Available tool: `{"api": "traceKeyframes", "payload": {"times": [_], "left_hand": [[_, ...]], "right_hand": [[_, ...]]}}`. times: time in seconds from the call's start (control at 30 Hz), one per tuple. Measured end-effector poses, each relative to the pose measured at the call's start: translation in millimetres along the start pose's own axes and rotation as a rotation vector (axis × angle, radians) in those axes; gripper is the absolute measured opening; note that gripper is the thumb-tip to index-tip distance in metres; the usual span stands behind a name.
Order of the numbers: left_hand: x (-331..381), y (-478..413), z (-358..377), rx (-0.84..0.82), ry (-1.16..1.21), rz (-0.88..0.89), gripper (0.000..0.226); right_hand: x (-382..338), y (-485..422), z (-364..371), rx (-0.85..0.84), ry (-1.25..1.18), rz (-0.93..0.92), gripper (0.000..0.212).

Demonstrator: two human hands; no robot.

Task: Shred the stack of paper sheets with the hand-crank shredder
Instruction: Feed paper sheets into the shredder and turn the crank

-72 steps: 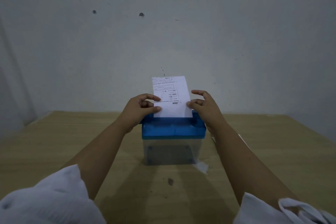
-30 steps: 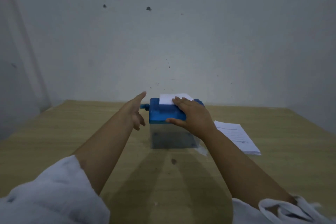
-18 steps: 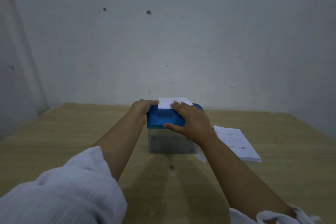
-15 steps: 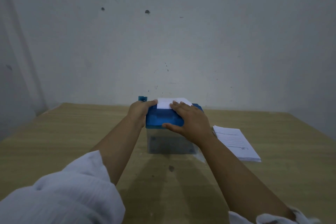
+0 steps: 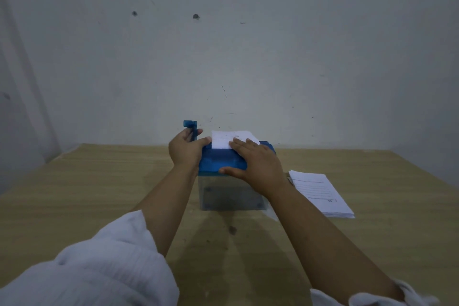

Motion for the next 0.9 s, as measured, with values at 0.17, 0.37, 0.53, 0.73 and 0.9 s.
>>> {"api": "traceKeyframes", "payload": {"times": [0.17,0.37,0.53,0.73,0.9], "left_hand": [[9.9,2.5,-5.8,0.055,0.018,0.132,0.042],[20.1,9.6,-10.0,0.041,-0.082,0.29,0.034],[57.7,6.8,-10.6,-0.076,-0.516,0.513,0.052],[88.0,7.8,17.5,-0.377,-1.506,0.851,0.03],[80.9,14.1,20.1,-0.364,-1.565,0.698,0.035]], "right_hand": [[-1.2,0.8,-1.0,-0.006,-0.015,0.009,0.077],[-3.2,2.2,-3.6,0.002,-0.022,0.015,0.077],[-8.0,0.1,-10.6,-0.055,-0.061,-0.002,0.074],[-23.0,-0.6,-7.5,-0.016,-0.28,-0.034,0.059],[-20.6,-5.9,-8.1,0.13,-0.321,0.009,0.053]]}}
Point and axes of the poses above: each hand's wrist, its own y-axis away from the middle knuckle, its own z-axis out of the palm, x = y × z, the point moved 9 cm from there along -y, towards the middle knuckle, and after that the axes turned 8 degrees about x, right-handed, at the moved point
